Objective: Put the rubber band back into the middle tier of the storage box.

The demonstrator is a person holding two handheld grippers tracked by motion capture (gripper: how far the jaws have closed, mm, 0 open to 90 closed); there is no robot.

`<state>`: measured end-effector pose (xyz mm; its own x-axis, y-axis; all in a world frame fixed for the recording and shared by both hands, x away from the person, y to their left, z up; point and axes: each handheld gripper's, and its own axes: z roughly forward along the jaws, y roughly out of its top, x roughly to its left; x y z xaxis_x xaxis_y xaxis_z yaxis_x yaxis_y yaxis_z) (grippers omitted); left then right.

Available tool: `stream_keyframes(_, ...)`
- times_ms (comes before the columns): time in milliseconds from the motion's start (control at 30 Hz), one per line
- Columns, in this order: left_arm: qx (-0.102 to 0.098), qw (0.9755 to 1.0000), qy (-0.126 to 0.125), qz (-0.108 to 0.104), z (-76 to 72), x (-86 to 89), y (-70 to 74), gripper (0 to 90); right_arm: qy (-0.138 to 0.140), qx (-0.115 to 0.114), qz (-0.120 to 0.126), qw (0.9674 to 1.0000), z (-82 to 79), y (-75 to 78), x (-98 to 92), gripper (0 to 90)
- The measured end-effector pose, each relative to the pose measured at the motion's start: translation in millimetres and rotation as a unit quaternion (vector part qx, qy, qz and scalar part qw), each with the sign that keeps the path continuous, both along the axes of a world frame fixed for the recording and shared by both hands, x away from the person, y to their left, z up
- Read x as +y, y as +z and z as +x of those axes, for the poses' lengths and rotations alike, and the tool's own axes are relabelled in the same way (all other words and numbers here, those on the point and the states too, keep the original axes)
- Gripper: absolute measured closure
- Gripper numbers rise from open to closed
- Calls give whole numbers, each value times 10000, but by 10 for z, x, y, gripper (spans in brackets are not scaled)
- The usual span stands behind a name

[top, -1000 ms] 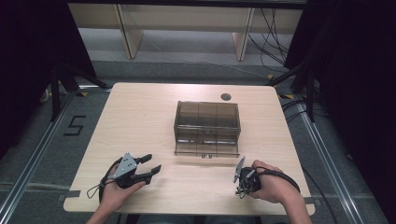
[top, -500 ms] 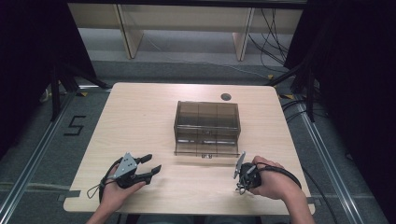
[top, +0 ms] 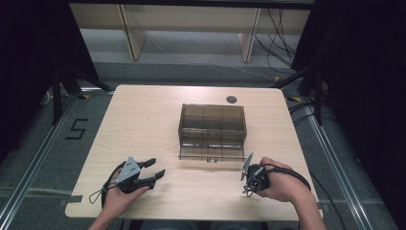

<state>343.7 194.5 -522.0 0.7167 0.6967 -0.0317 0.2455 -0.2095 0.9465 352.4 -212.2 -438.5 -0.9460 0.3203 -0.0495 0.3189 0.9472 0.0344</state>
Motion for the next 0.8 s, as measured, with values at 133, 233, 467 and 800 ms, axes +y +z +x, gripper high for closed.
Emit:
stream_keyframes(133, 0, 10000, -2, 2, 0, -1, 0, 411, -43, 4, -54, 10000, 16, 33, -2, 893)
stream_keyframes(233, 1, 10000, 0, 1, -1, -1, 0, 411, 18, -22, -35, 10000, 47, 52, -2, 892)
stream_keyframes(467, -11, 10000, -7, 0, -2, -2, 0, 411, -15, 24, -99, 9999, 80, 84, 39, 892)
stream_keyframes(800, -17, 10000, -12, 20, -2, -2, 1, 411, 23, 1, -107, 9999, 128, 144, 67, 892)
